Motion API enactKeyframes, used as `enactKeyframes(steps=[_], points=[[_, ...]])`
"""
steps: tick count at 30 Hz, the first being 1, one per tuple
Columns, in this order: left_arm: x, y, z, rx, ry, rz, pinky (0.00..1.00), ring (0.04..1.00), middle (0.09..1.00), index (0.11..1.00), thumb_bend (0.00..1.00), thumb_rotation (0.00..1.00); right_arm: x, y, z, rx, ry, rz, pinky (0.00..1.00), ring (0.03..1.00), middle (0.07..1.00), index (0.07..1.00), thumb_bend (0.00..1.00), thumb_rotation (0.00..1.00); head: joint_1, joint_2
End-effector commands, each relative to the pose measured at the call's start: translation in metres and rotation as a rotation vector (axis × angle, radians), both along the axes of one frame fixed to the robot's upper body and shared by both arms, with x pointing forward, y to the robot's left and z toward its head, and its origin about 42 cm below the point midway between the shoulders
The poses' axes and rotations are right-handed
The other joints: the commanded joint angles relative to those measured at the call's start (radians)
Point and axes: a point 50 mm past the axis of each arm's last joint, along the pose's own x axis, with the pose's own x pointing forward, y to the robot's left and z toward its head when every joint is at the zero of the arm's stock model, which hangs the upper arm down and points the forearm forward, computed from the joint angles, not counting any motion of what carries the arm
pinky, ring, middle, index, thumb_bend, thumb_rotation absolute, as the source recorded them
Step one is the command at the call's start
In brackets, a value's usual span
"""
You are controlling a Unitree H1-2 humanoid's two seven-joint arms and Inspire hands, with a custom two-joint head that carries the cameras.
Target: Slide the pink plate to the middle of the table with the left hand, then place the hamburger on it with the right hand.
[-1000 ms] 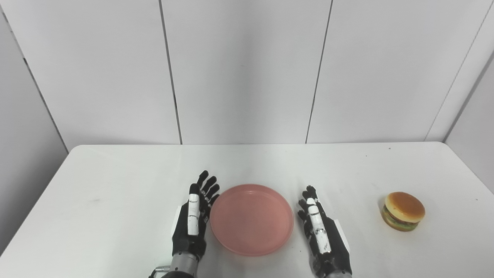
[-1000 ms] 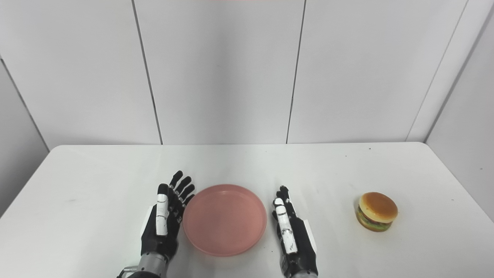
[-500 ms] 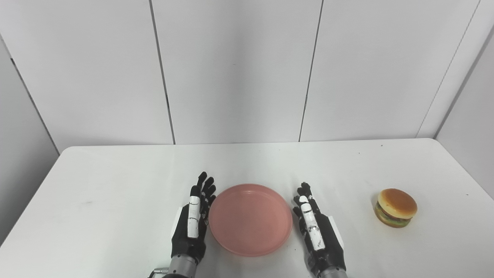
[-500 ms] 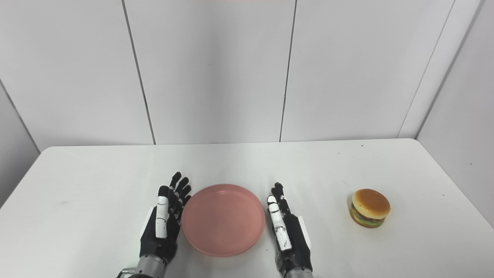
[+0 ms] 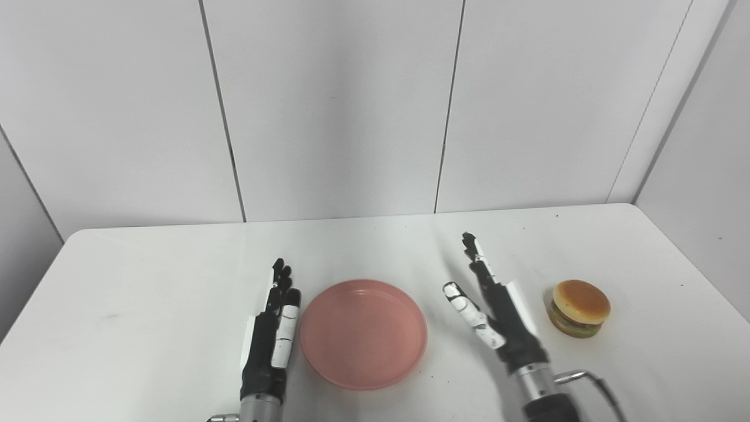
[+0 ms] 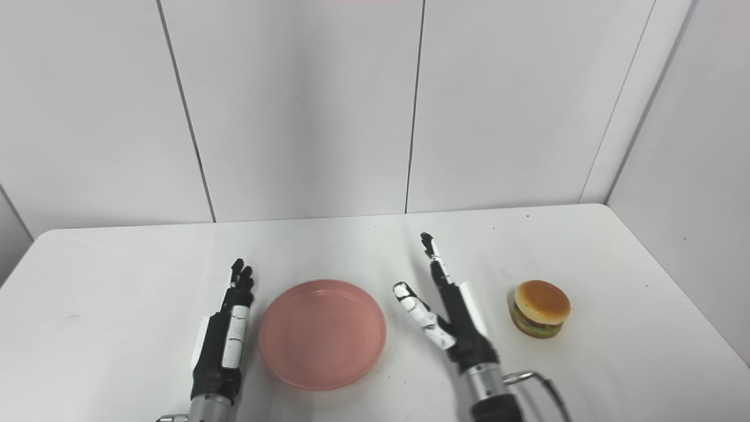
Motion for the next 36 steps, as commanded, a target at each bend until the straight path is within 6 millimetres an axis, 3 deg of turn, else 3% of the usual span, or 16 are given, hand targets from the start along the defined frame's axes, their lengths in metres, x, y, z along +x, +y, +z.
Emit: enactKeyframes(steps=[1, 3, 8, 15, 19, 22, 28, 30, 36], points=[[-0.017, 0.017, -0.035, -0.02, 0.116, 0.007, 0.91, 0.959, 0.983, 0.999, 0.75, 1.0, 0.007, -0.007, 0.038, -0.079, -0.057, 0.021, 0.9, 0.938, 0.95, 0.95, 0.71, 0.79, -0.002, 0.001], [-0.017, 0.015, -0.033, -0.087, 0.135, -0.022, 0.99, 0.994, 0.998, 1.0, 0.75, 1.0, 0.011, -0.022, 0.051, -0.133, -0.05, 0.031, 0.88, 0.923, 0.943, 0.915, 0.72, 0.69, -0.007, 0.002], [-0.015, 0.012, -0.032, -0.126, 0.133, -0.014, 1.0, 1.0, 1.0, 1.0, 0.74, 1.0, 0.012, -0.05, 0.083, -0.351, -0.031, -0.089, 0.86, 0.912, 0.931, 0.915, 0.74, 0.59, -0.037, 0.002], [-0.015, 0.018, -0.034, -0.239, 0.167, -0.006, 1.0, 1.0, 1.0, 1.0, 0.73, 1.0, 0.015, -0.083, 0.109, -0.491, 0.035, -0.177, 0.73, 0.863, 0.907, 0.882, 0.8, 0.33, -0.092, -0.002], [-0.014, 0.021, -0.033, -0.296, 0.187, -0.024, 1.0, 1.0, 1.0, 1.0, 0.74, 1.0, 0.017, -0.105, 0.114, -0.616, 0.14, -0.209, 0.72, 0.875, 0.916, 0.881, 0.82, 0.34, -0.101, 0.002], [-0.013, 0.023, -0.034, -0.31, 0.196, -0.04, 1.0, 1.0, 1.0, 1.0, 0.75, 1.0, 0.021, -0.115, 0.11, -0.696, 0.182, -0.235, 0.72, 0.88, 0.911, 0.884, 0.84, 0.29, -0.111, 0.003], [-0.012, 0.026, -0.034, -0.303, 0.209, -0.044, 1.0, 1.0, 1.0, 1.0, 0.78, 1.0, 0.032, -0.134, 0.102, -0.826, 0.236, -0.253, 0.84, 0.907, 0.926, 0.899, 0.91, 0.39, -0.123, 0.006], [-0.012, 0.025, -0.033, -0.302, 0.21, -0.043, 1.0, 1.0, 1.0, 1.0, 0.78, 1.0, 0.034, -0.14, 0.1, -0.849, 0.246, -0.258, 0.89, 0.922, 0.926, 0.898, 0.92, 0.36, -0.12, 0.006], [-0.012, 0.025, -0.034, -0.283, 0.23, -0.047, 1.0, 1.0, 1.0, 1.0, 0.8, 1.0, 0.036, -0.162, 0.09, -0.89, 0.31, -0.273, 0.91, 0.927, 0.927, 0.899, 0.97, 0.37, -0.119, 0.005]])
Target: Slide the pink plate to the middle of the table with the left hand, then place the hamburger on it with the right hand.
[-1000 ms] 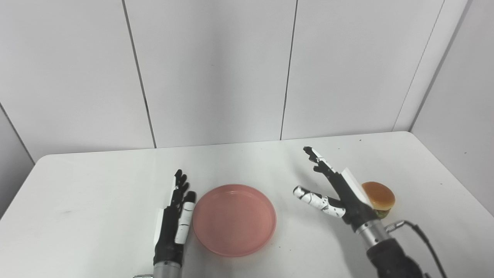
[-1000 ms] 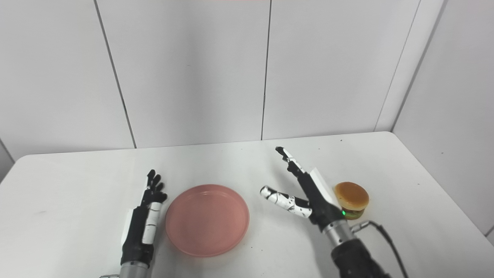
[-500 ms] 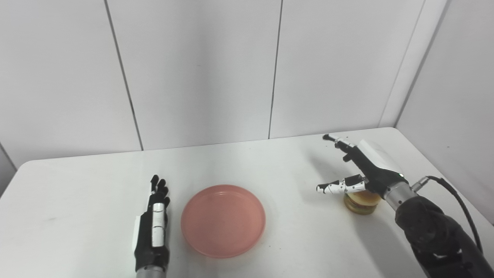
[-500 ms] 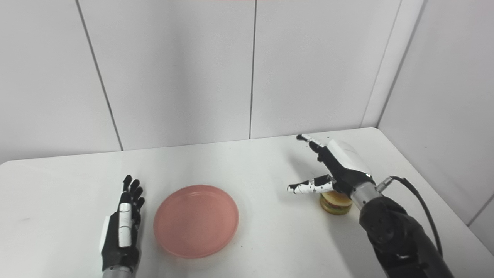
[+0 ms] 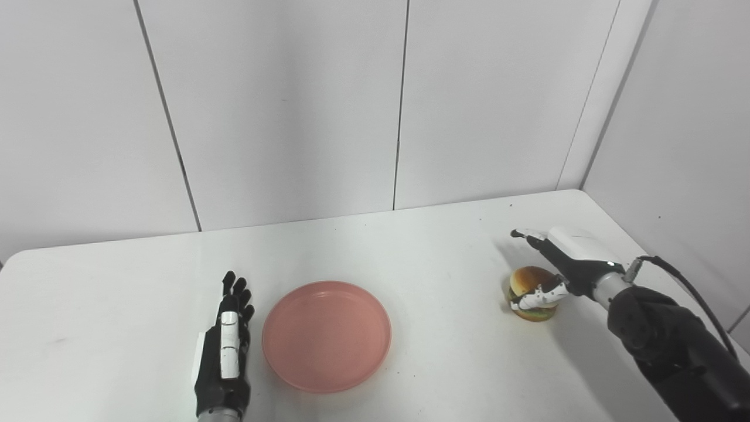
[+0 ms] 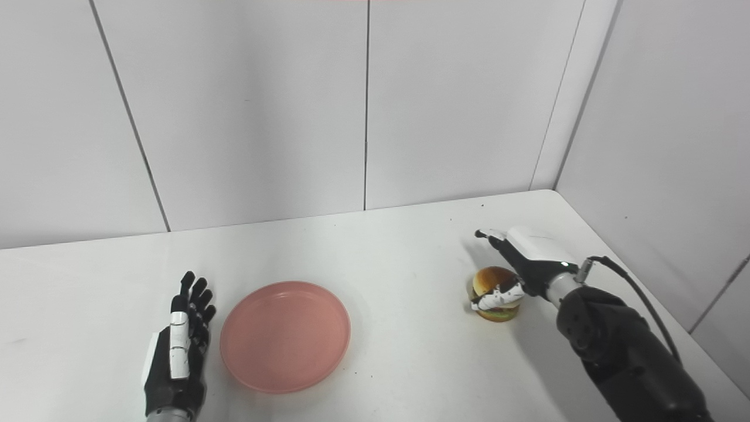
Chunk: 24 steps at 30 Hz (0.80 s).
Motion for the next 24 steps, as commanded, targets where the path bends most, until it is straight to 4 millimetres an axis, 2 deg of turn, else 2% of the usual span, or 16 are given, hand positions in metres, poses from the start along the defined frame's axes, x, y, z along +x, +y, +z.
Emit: enactKeyframes(steps=[1, 6, 10, 11, 12, 13, 14, 17, 19, 21, 22, 23, 24], points=[[-0.017, 0.013, -0.029, 0.043, 0.092, 0.007, 1.0, 1.0, 1.0, 1.0, 0.8, 1.0, 0.005, -0.008, 0.024, -0.041, -0.067, 0.014, 0.91, 0.927, 0.928, 0.9, 0.97, 0.38, 0.003, 0.001], [-0.015, 0.01, -0.03, 0.021, 0.092, 0.021, 1.0, 1.0, 1.0, 1.0, 0.81, 1.0, 0.007, -0.021, 0.012, -0.076, -0.028, 0.014, 0.93, 0.938, 0.925, 0.904, 1.0, 0.42, 0.015, -0.002], [-0.016, 0.009, -0.031, 0.014, 0.089, 0.014, 1.0, 1.0, 1.0, 1.0, 0.79, 1.0, 0.006, -0.024, 0.001, -0.102, -0.029, 0.037, 0.93, 0.928, 0.9, 0.892, 1.0, 0.46, 0.021, -0.003], [-0.016, 0.008, -0.031, 0.01, 0.091, 0.009, 1.0, 1.0, 1.0, 1.0, 0.8, 1.0, 0.006, -0.024, -0.001, -0.1, -0.025, 0.038, 0.92, 0.917, 0.889, 0.883, 0.99, 0.43, 0.021, -0.003], [-0.017, 0.009, -0.031, 0.01, 0.095, 0.006, 1.0, 1.0, 1.0, 1.0, 0.8, 1.0, 0.006, -0.024, -0.004, -0.081, -0.02, 0.042, 0.86, 0.9, 0.88, 0.865, 0.98, 0.38, 0.021, -0.004], [-0.017, 0.009, -0.031, 0.01, 0.097, 0.005, 1.0, 1.0, 1.0, 1.0, 0.8, 1.0, 0.006, -0.024, -0.006, -0.05, -0.018, 0.046, 0.85, 0.897, 0.879, 0.862, 0.98, 0.37, 0.021, -0.004], [-0.017, 0.009, -0.031, 0.01, 0.095, 0.005, 1.0, 1.0, 1.0, 1.0, 0.79, 1.0, 0.006, -0.023, -0.008, -0.016, -0.018, 0.05, 0.79, 0.869, 0.868, 0.845, 0.96, 0.32, 0.022, -0.004], [-0.017, 0.007, -0.03, 0.01, 0.09, 0.013, 1.0, 1.0, 1.0, 1.0, 0.77, 1.0, 0.006, -0.022, -0.01, 0.051, -0.034, 0.068, 0.71, 0.798, 0.825, 0.82, 0.93, 0.27, 0.025, -0.005], [-0.017, 0.006, -0.03, 0.001, 0.088, 0.019, 1.0, 1.0, 1.0, 1.0, 0.77, 1.0, 0.007, -0.023, -0.013, 0.084, -0.044, 0.069, 0.57, 0.627, 0.716, 0.74, 0.85, 0.16, 0.026, -0.004], [-0.017, 0.005, -0.03, -0.009, 0.084, 0.019, 1.0, 1.0, 1.0, 1.0, 0.76, 1.0, 0.008, -0.023, -0.015, 0.09, -0.058, 0.064, 0.53, 0.577, 0.671, 0.708, 0.82, 0.12, 0.028, -0.004], [-0.017, 0.005, -0.03, -0.012, 0.085, 0.017, 1.0, 1.0, 1.0, 1.0, 0.77, 1.0, 0.008, -0.024, -0.015, 0.089, -0.066, 0.063, 0.51, 0.55, 0.635, 0.604, 0.68, 0.13, 0.028, -0.004], [-0.017, 0.005, -0.03, -0.005, 0.084, 0.016, 1.0, 1.0, 1.0, 1.0, 0.77, 1.0, 0.009, -0.023, -0.017, 0.099, -0.105, 0.067, 0.5, 0.533, 0.613, 0.539, 0.58, 0.14, 0.03, -0.003], [-0.017, 0.005, -0.03, 0.001, 0.082, 0.016, 1.0, 1.0, 1.0, 1.0, 0.77, 1.0, 0.009, -0.022, -0.018, 0.109, -0.141, 0.071, 0.46, 0.499, 0.54, 0.524, 0.56, 0.07, 0.03, -0.003]])
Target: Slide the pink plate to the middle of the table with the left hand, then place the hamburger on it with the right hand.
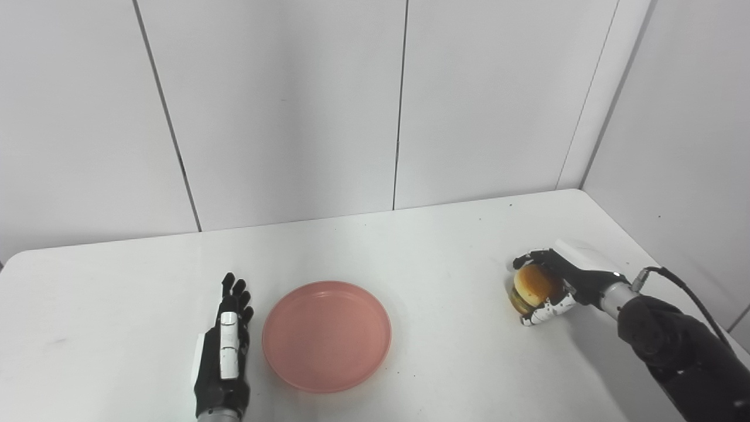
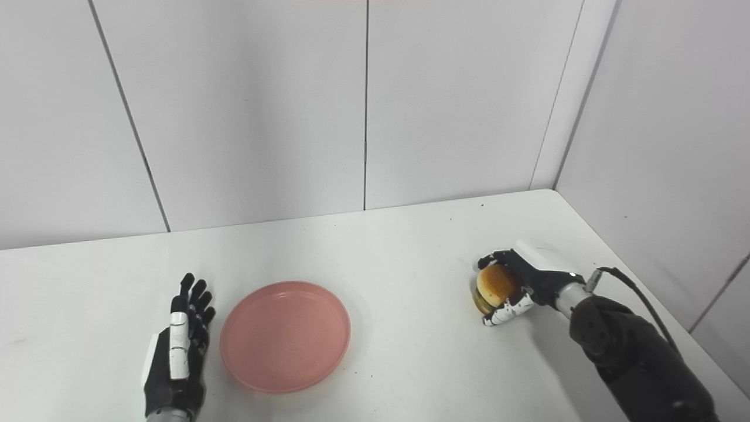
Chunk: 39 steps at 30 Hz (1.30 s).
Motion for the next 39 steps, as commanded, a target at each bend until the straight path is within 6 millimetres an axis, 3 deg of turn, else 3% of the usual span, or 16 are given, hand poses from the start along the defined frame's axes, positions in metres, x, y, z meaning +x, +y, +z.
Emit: enactKeyframes(steps=[1, 11, 19, 23, 30, 39], points=[[-0.017, 0.007, -0.03, 0.021, 0.076, 0.012, 1.0, 1.0, 1.0, 1.0, 0.77, 1.0, 0.004, -0.002, 0.012, 0.004, -0.119, 0.015, 0.43, 0.474, 0.499, 0.519, 0.54, 0.03, 0.002, 0.0], [-0.018, 0.004, -0.031, 0.014, 0.068, 0.013, 1.0, 1.0, 1.0, 1.0, 0.76, 1.0, 0.004, 0.017, 0.028, 0.021, -0.238, 0.006, 0.42, 0.457, 0.474, 0.5, 0.53, 0.0, 0.022, 0.0], [-0.022, -0.002, -0.026, 0.019, 0.084, 0.004, 1.0, 1.0, 1.0, 1.0, 0.74, 1.0, 0.003, 0.057, 0.051, 0.078, -0.347, 0.123, 0.37, 0.423, 0.451, 0.515, 0.53, 0.0, 0.089, 0.009], [-0.024, -0.009, -0.026, 0.023, 0.102, -0.016, 1.0, 1.0, 1.0, 1.0, 0.77, 1.0, 0.007, 0.08, 0.06, 0.1, -0.379, 0.192, 0.36, 0.42, 0.45, 0.517, 0.53, 0.0, 0.123, 0.01], [-0.024, -0.021, -0.029, 0.021, 0.101, -0.016, 1.0, 1.0, 1.0, 1.0, 0.79, 1.0, 0.016, 0.14, 0.086, 0.135, -0.402, 0.386, 0.36, 0.429, 0.451, 0.521, 0.52, 0.0, 0.196, 0.004], [-0.027, -0.034, -0.029, 0.034, 0.084, 0.043, 1.0, 1.0, 1.0, 1.0, 0.72, 1.0, 0.028, 0.212, 0.098, 0.18, -0.395, 0.589, 0.35, 0.407, 0.444, 0.519, 0.53, 0.0, 0.279, 0.01]])
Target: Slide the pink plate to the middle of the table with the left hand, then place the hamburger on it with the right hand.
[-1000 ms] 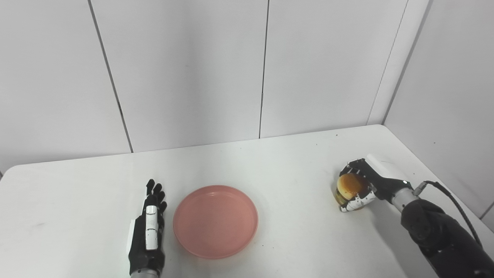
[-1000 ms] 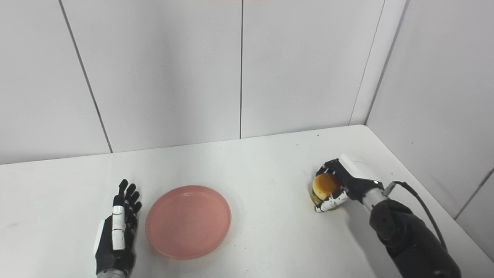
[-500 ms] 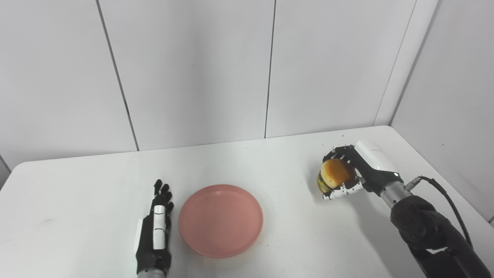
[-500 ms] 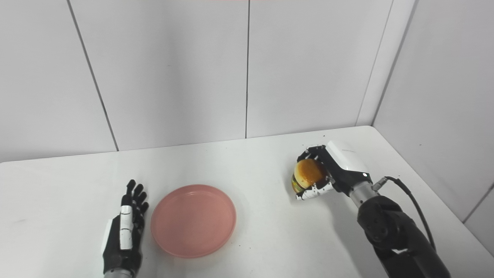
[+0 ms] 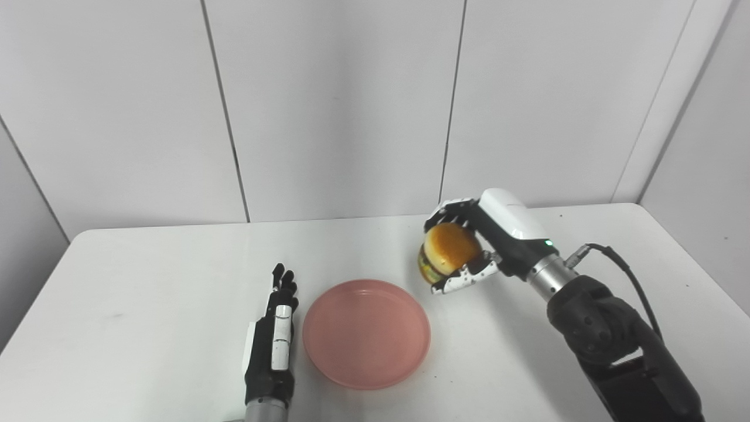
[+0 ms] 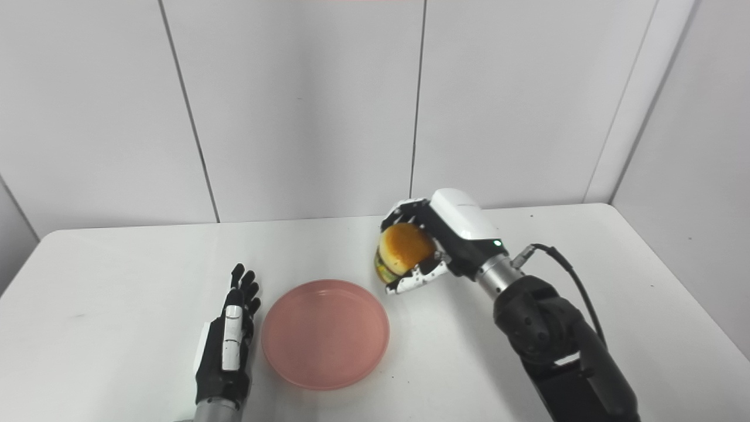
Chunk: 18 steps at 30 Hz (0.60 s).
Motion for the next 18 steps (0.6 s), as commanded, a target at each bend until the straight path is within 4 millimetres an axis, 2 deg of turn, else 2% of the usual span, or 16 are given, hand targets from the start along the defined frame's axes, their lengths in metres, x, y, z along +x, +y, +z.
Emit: enactKeyframes(steps=[1, 7, 14, 18], points=[[-0.02, -0.016, -0.03, -0.01, 0.12, 0.009, 1.0, 1.0, 1.0, 1.0, 0.72, 1.0, 0.006, 0.018, 0.027, 0.006, -0.105, 0.083, 0.35, 0.407, 0.447, 0.517, 0.53, 0.0, 0.004, 0.0], [-0.02, -0.023, -0.026, -0.016, 0.13, 0.007, 1.0, 1.0, 1.0, 1.0, 0.73, 1.0, 0.011, 0.052, 0.022, -0.017, -0.063, 0.19, 0.33, 0.394, 0.445, 0.517, 0.53, 0.0, 0.042, 0.001], [-0.02, -0.026, -0.024, 0.024, 0.144, -0.006, 1.0, 1.0, 1.0, 1.0, 0.73, 1.0, 0.015, 0.074, 0.003, -0.099, -0.009, 0.237, 0.31, 0.376, 0.433, 0.516, 0.53, 0.0, 0.062, 0.001], [-0.02, -0.025, -0.023, 0.047, 0.143, -0.017, 1.0, 1.0, 1.0, 1.0, 0.73, 1.0, 0.021, 0.078, -0.009, -0.161, 0.024, 0.235, 0.32, 0.389, 0.429, 0.52, 0.52, 0.0, 0.06, 0.004]])
